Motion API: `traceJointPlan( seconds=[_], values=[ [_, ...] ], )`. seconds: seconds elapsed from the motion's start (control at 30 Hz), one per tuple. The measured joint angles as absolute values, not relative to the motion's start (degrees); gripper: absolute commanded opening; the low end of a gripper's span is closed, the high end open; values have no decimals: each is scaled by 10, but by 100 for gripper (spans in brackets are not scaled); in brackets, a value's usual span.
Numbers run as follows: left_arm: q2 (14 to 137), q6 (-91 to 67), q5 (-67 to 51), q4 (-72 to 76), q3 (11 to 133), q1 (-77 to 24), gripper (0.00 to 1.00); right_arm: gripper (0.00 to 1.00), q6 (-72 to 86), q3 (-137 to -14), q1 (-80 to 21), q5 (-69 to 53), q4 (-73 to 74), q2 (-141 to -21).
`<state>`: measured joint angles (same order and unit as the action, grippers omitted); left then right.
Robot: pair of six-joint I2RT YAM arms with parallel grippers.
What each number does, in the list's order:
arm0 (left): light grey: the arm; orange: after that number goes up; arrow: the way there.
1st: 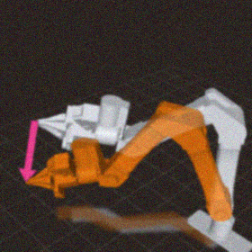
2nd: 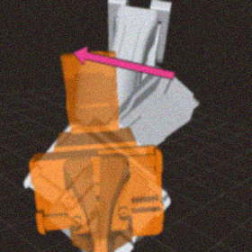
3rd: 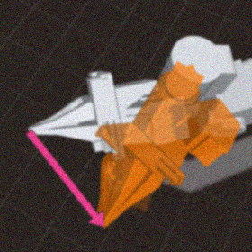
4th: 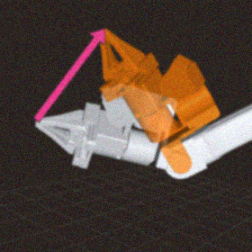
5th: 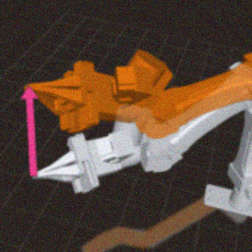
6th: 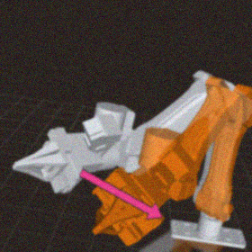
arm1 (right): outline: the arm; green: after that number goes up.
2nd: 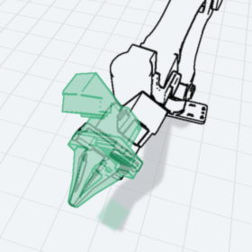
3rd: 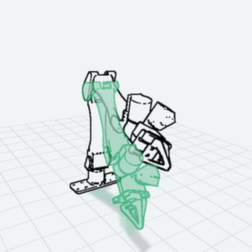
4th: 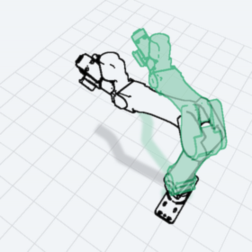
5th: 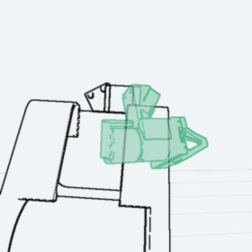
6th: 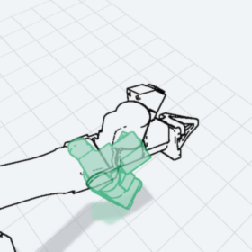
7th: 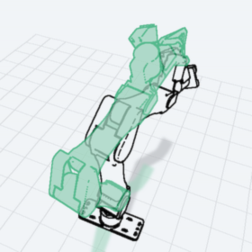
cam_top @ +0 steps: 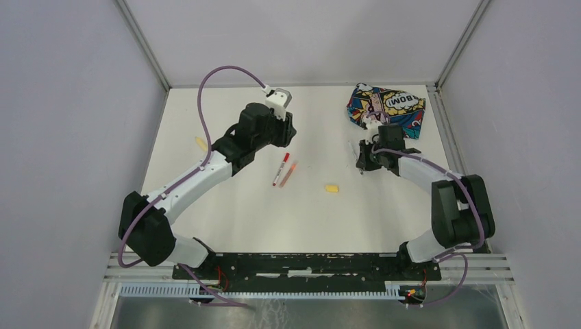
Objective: Insert the pens into the pen caps
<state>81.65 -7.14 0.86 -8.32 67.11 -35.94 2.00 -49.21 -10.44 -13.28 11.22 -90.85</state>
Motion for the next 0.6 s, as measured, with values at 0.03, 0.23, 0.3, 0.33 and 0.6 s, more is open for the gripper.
traceJointPlan(
  seconds=[0.03,0.23,0.3,0.33,0.6],
  values=[
    [815,-75,2,-80,669,-357,43,7,32,-479,-104,-145,97,-889],
    [791,-78,-61,-37,638,-352,44,7,134,-390,-112,-205,-45,-779],
    [777,-85,-84,-19,624,-351,45,7,180,-353,-122,-216,-105,-746],
    [770,-91,-96,-7,619,-351,45,7,199,-338,-128,-220,-130,-732],
    [727,-161,-164,101,592,-352,48,7,333,-266,-206,-214,-300,-640]
  ],
)
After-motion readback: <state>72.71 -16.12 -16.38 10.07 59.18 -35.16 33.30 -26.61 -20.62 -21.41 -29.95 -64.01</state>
